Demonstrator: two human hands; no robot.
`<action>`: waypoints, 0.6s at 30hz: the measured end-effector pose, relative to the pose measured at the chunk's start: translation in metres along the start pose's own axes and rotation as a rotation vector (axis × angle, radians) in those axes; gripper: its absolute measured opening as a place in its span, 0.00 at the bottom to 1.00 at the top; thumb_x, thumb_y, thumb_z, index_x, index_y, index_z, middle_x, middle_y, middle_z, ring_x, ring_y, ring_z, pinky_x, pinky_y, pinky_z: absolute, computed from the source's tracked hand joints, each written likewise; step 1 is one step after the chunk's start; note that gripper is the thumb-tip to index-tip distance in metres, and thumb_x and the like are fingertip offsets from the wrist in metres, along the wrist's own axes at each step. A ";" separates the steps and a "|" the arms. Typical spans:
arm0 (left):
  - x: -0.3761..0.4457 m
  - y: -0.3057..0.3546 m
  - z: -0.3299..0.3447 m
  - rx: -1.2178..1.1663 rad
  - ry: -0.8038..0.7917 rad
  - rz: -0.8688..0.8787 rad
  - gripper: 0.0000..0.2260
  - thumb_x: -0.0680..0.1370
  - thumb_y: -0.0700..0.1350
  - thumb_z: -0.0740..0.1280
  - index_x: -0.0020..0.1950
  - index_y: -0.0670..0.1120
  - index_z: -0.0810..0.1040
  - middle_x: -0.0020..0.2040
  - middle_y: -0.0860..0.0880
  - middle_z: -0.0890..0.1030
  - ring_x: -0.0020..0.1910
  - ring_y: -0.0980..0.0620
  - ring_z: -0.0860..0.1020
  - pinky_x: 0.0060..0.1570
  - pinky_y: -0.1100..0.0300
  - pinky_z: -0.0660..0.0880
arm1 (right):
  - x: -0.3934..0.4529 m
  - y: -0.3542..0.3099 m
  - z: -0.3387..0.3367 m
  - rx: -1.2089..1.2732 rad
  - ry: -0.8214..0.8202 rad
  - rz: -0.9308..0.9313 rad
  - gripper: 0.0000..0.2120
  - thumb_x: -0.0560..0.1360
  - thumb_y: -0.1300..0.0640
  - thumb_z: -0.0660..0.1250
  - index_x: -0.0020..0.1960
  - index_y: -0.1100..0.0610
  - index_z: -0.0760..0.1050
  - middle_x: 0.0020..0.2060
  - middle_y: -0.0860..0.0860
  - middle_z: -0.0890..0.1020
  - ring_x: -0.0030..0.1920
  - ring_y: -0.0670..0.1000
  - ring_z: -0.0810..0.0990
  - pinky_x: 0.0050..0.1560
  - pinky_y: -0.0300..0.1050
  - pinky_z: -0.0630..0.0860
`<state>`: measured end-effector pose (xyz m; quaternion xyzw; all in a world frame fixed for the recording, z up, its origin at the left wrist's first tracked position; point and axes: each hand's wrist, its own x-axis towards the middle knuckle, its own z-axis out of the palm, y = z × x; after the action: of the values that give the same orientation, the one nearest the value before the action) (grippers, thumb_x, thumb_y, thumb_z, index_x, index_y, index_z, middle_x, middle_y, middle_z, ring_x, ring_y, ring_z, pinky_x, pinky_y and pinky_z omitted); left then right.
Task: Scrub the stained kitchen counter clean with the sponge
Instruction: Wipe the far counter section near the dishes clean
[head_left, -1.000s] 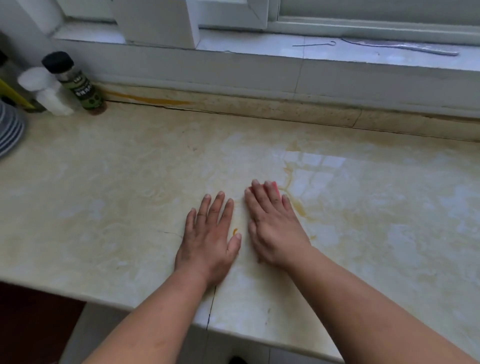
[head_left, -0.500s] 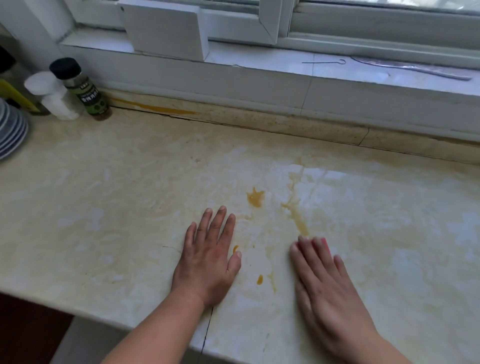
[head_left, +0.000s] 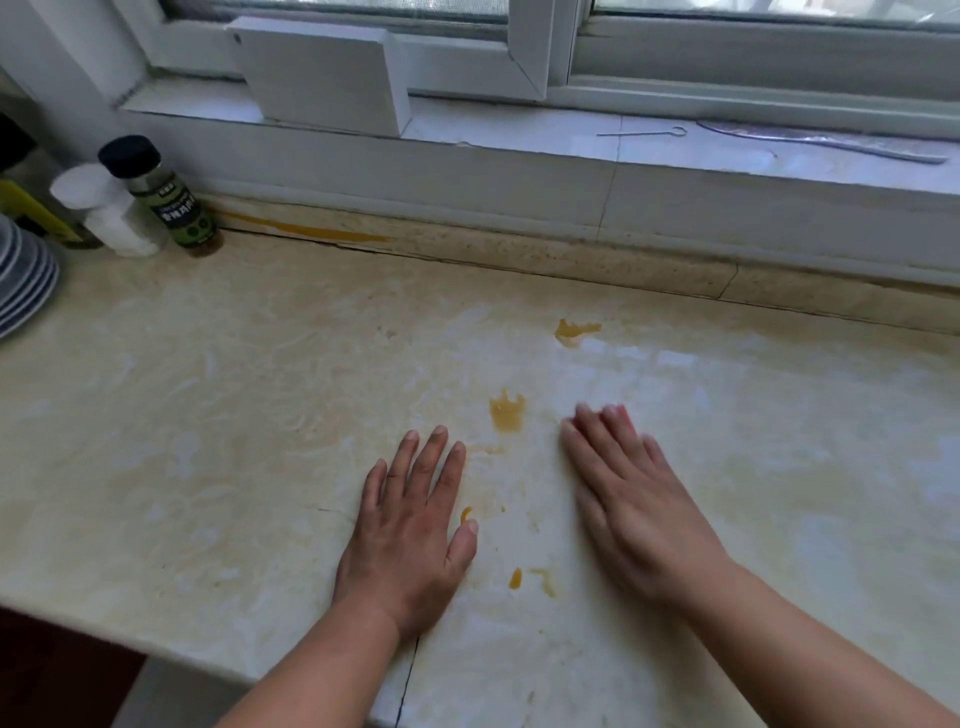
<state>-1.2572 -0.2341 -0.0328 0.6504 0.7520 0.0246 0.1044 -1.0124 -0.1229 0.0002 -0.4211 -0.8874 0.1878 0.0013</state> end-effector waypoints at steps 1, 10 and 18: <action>0.000 0.000 0.001 0.004 -0.005 0.002 0.35 0.81 0.61 0.52 0.86 0.52 0.48 0.86 0.53 0.43 0.84 0.50 0.40 0.79 0.46 0.41 | -0.016 0.016 -0.003 -0.016 -0.012 0.014 0.29 0.83 0.45 0.44 0.81 0.42 0.37 0.79 0.39 0.34 0.78 0.44 0.30 0.79 0.50 0.40; 0.000 -0.002 0.005 0.031 -0.001 0.003 0.35 0.80 0.61 0.55 0.85 0.50 0.53 0.86 0.51 0.48 0.84 0.48 0.46 0.77 0.43 0.48 | 0.090 0.094 -0.039 -0.035 0.148 0.372 0.35 0.75 0.44 0.46 0.78 0.59 0.59 0.78 0.59 0.60 0.76 0.65 0.56 0.71 0.63 0.63; 0.001 0.000 0.003 0.019 0.020 0.006 0.36 0.80 0.61 0.54 0.85 0.50 0.52 0.86 0.51 0.47 0.84 0.49 0.44 0.78 0.43 0.46 | 0.160 0.024 -0.021 -0.036 0.043 -0.057 0.29 0.82 0.46 0.51 0.82 0.49 0.51 0.82 0.49 0.51 0.81 0.56 0.45 0.79 0.60 0.50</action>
<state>-1.2567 -0.2338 -0.0361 0.6532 0.7514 0.0239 0.0907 -1.0945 0.0173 -0.0129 -0.3993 -0.9021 0.1628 0.0182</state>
